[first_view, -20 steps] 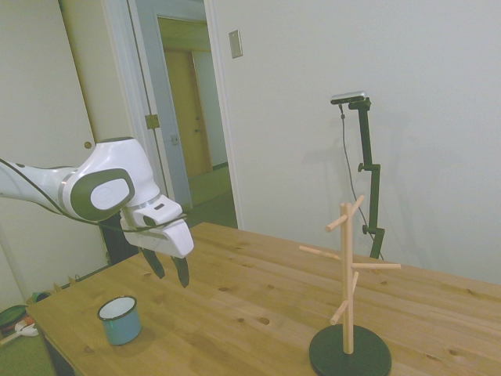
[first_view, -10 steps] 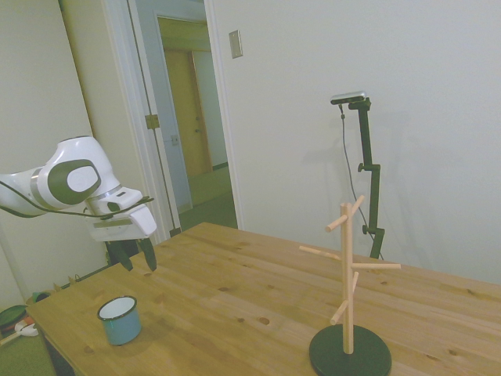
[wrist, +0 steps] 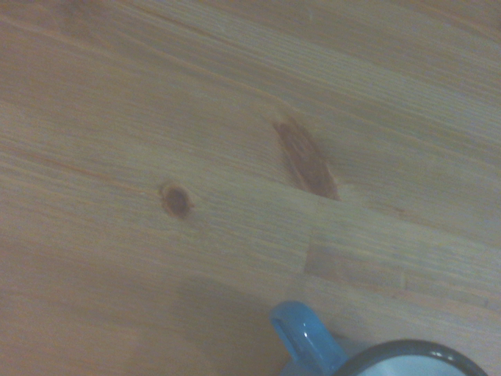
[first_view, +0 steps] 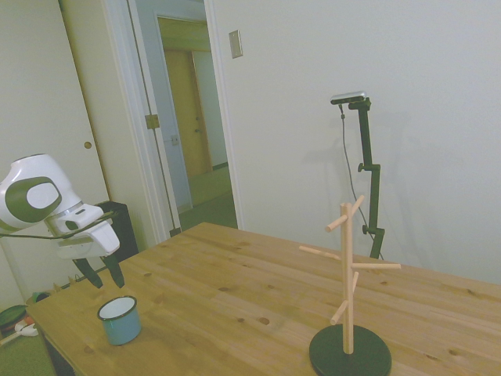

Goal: Hang the mug

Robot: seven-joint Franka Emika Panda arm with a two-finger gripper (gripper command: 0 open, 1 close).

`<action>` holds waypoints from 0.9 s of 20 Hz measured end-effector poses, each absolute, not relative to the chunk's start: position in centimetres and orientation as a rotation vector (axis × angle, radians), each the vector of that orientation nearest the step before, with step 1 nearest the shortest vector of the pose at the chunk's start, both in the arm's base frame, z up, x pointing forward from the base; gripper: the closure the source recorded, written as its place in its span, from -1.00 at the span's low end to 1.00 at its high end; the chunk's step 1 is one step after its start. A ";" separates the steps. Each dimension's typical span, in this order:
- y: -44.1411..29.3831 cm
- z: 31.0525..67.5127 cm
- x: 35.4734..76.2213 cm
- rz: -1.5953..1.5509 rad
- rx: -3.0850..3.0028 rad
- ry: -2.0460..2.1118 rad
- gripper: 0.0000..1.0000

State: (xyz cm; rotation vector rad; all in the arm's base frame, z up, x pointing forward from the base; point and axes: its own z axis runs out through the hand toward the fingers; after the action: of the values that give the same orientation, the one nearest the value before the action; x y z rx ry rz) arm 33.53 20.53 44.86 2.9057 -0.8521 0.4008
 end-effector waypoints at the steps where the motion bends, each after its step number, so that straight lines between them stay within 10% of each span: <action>1: 20.4 44.8 33.2 0.405 2.903 -0.854 -1.00; 18: 21.6 40.0 32.2 0.322 2.906 -0.759 -1.00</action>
State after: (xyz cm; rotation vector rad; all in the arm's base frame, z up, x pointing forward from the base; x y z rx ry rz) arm 32.18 21.62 39.95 2.9059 -0.7588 0.3217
